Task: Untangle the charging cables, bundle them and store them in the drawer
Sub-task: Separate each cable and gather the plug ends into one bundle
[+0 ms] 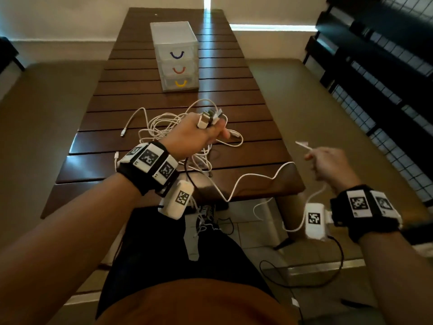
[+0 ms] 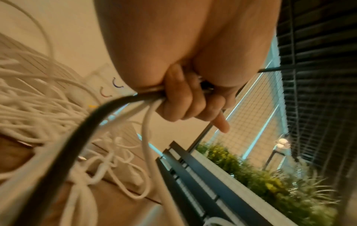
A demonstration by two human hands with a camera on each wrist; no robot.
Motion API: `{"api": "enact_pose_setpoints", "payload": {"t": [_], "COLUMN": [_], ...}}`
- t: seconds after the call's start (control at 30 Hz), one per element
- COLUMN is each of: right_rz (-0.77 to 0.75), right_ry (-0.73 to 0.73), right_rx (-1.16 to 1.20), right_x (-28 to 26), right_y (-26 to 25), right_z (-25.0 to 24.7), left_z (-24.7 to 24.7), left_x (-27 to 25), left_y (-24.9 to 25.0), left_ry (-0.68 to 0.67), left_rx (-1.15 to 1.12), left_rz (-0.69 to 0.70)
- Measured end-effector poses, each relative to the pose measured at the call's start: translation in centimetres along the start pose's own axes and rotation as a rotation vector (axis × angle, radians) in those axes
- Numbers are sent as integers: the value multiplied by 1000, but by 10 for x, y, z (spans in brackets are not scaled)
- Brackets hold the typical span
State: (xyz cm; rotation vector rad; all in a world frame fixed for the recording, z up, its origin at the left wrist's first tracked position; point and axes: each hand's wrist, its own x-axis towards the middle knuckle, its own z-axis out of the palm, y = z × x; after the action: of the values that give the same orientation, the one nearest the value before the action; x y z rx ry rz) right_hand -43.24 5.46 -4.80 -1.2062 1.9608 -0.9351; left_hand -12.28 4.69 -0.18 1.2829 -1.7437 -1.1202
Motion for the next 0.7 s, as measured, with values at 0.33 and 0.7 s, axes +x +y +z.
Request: {"api": "enact_pose_setpoints", "payload": {"t": [0.33, 0.7], "right_rz": [-98, -111], "right_ry": [-166, -342], "right_rx": [-357, -592], "right_x": [-73, -50], "right_y": [92, 142], "right_z": [-3, 2], "left_z": [81, 114], "left_x": [-1, 6], "left_y": [69, 87], "left_ry": [-430, -444], "left_rx": [-202, -440], "left_rz": [107, 67]}}
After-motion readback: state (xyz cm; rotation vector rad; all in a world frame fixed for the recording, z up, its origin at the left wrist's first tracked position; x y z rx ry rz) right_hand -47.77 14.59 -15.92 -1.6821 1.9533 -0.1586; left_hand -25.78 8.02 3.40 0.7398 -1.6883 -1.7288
